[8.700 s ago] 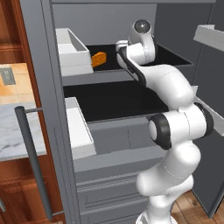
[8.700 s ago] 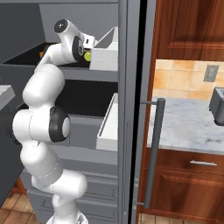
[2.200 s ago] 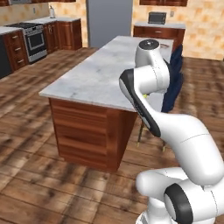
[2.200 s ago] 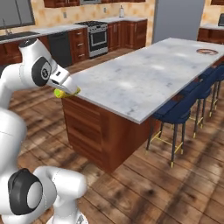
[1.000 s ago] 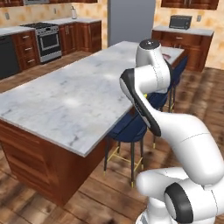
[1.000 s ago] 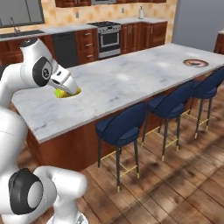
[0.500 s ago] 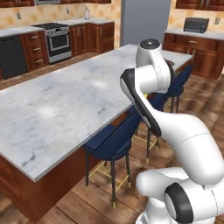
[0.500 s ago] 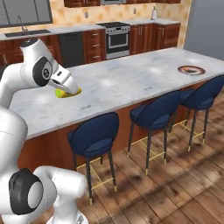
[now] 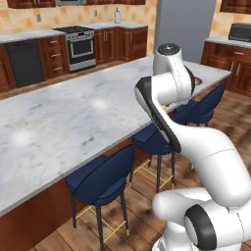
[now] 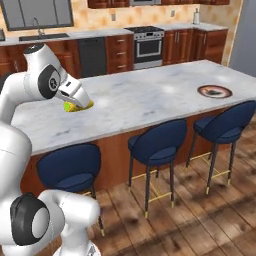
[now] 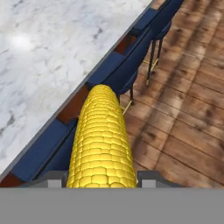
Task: Take the cheese, shrimp, and corn from the fridge and place them on the plate on the dining counter to create an appetizer plate.
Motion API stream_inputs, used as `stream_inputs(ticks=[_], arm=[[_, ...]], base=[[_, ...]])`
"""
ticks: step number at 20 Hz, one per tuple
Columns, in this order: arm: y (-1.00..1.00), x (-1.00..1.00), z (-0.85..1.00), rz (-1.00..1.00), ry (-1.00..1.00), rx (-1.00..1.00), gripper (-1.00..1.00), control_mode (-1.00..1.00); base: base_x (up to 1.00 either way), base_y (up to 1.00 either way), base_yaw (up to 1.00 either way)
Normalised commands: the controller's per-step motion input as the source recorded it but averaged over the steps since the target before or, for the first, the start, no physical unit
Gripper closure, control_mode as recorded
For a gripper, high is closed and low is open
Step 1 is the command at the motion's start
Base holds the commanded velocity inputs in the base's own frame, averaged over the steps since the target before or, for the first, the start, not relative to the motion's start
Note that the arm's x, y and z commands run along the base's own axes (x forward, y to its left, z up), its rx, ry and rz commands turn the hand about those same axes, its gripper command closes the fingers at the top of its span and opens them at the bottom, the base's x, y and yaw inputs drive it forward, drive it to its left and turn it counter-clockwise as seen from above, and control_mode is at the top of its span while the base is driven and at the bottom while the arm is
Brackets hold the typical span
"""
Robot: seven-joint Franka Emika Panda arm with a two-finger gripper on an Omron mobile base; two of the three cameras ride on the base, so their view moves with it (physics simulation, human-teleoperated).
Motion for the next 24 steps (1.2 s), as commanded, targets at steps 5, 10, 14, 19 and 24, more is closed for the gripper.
stream_inputs(ticks=[5, 10, 14, 19, 24], arm=[[0.00, 0.00, 0.00, 0.00, 0.00, 0.00, 1.00, 1.00], [0.00, 0.00, 0.00, 0.00, 0.00, 0.00, 1.00, 1.00], [0.00, 0.00, 0.00, 0.00, 0.00, 0.00, 1.00, 1.00], [0.00, 0.00, 0.00, 0.00, 0.00, 0.00, 1.00, 1.00], [0.00, 0.00, 0.00, 0.00, 0.00, 0.00, 1.00, 1.00]], base=[[0.38, -1.00, 0.29], [0.34, -1.00, 0.29], [0.27, -1.00, 0.29], [0.26, -1.00, 0.29], [0.24, -1.00, 0.32]])
